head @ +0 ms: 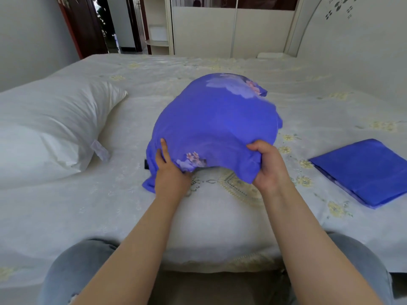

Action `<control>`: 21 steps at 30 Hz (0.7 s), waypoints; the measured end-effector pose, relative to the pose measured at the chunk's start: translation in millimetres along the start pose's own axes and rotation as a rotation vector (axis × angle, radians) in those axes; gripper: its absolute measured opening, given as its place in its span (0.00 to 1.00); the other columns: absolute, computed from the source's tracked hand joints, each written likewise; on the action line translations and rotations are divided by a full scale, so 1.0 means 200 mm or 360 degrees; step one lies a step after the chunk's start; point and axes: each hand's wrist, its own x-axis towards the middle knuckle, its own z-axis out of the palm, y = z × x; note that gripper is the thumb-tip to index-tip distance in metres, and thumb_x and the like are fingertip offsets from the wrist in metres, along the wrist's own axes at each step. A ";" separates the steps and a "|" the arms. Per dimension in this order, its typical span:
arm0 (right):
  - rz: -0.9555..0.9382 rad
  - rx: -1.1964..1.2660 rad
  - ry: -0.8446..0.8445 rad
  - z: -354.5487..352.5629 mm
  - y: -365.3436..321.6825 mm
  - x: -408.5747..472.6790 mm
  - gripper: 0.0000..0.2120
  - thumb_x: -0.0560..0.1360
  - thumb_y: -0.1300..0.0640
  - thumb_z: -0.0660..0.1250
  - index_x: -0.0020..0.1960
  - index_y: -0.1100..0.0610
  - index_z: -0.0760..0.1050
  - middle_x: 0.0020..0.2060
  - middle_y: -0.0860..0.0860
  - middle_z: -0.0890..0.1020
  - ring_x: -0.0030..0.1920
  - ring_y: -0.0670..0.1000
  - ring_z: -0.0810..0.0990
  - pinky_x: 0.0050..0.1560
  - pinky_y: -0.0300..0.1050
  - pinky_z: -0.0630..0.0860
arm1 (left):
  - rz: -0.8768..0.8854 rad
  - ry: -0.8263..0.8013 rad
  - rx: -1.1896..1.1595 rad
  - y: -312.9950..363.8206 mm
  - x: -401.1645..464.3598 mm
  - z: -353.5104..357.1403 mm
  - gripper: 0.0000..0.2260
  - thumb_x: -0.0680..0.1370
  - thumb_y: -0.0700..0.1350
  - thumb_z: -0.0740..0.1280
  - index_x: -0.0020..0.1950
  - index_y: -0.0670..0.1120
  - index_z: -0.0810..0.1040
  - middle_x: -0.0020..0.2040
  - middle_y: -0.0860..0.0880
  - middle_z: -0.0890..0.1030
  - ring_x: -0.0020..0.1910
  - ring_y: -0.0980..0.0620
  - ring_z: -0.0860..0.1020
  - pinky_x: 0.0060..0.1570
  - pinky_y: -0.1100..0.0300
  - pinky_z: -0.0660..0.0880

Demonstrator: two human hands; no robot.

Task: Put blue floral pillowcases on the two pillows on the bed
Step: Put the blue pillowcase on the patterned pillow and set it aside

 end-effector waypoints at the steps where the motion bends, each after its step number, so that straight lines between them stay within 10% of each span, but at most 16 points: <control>1: -0.0112 -0.0099 -0.0063 0.07 -0.04 0.00 0.11 0.68 0.69 0.58 0.45 0.63 0.76 0.39 0.56 0.82 0.39 0.56 0.82 0.45 0.51 0.80 | -0.0043 0.0021 -0.0212 0.05 -0.01 0.01 0.41 0.72 0.48 0.70 0.77 0.51 0.48 0.72 0.44 0.64 0.53 0.44 0.78 0.45 0.61 0.70; 4: -0.0513 -0.0660 -0.0186 0.27 -0.15 0.00 0.09 0.61 0.70 0.62 0.40 0.62 0.75 0.37 0.56 0.78 0.39 0.55 0.78 0.42 0.46 0.76 | -0.0213 -0.0159 -0.0897 0.21 -0.13 0.10 0.23 0.71 0.53 0.69 0.63 0.47 0.72 0.59 0.46 0.77 0.52 0.58 0.79 0.51 0.68 0.71; 7: -0.0570 -0.1496 -0.0347 0.44 -0.15 0.05 0.10 0.58 0.66 0.64 0.39 0.63 0.77 0.34 0.54 0.77 0.35 0.51 0.76 0.35 0.41 0.72 | -0.0707 -0.0845 -0.1292 0.34 -0.34 0.22 0.41 0.60 0.74 0.67 0.64 0.48 0.74 0.58 0.50 0.81 0.54 0.53 0.80 0.59 0.51 0.76; 11: -0.0319 -0.2889 -0.0617 0.44 0.04 0.17 0.02 0.68 0.61 0.68 0.39 0.58 0.74 0.33 0.51 0.75 0.37 0.50 0.74 0.32 0.41 0.65 | -0.0649 -0.1886 -0.1110 0.44 -0.56 0.20 0.09 0.81 0.46 0.58 0.52 0.45 0.76 0.39 0.51 0.82 0.33 0.56 0.81 0.34 0.59 0.81; 15: -0.0330 -0.2631 -0.0534 0.27 0.12 0.15 0.17 0.76 0.54 0.66 0.64 0.56 0.76 0.54 0.51 0.81 0.49 0.44 0.75 0.50 0.36 0.68 | -0.0396 -0.1861 -0.0823 0.32 -0.49 0.04 0.17 0.81 0.50 0.60 0.67 0.45 0.69 0.62 0.48 0.75 0.50 0.51 0.81 0.47 0.53 0.80; 19: -0.1143 -0.2925 -0.0007 0.18 0.00 0.14 0.16 0.78 0.47 0.61 0.63 0.47 0.75 0.63 0.48 0.75 0.65 0.51 0.69 0.66 0.50 0.62 | -0.0250 -0.1724 -0.0761 0.20 -0.36 -0.21 0.20 0.80 0.54 0.60 0.68 0.44 0.68 0.62 0.51 0.76 0.52 0.51 0.82 0.45 0.54 0.81; 21: -0.0889 -0.3264 0.0046 0.13 -0.04 0.13 0.24 0.76 0.38 0.58 0.70 0.43 0.66 0.72 0.49 0.64 0.73 0.54 0.58 0.72 0.58 0.51 | -0.0117 -0.1638 -0.0806 0.19 -0.29 -0.33 0.15 0.81 0.52 0.59 0.62 0.47 0.75 0.57 0.51 0.81 0.48 0.50 0.83 0.39 0.58 0.80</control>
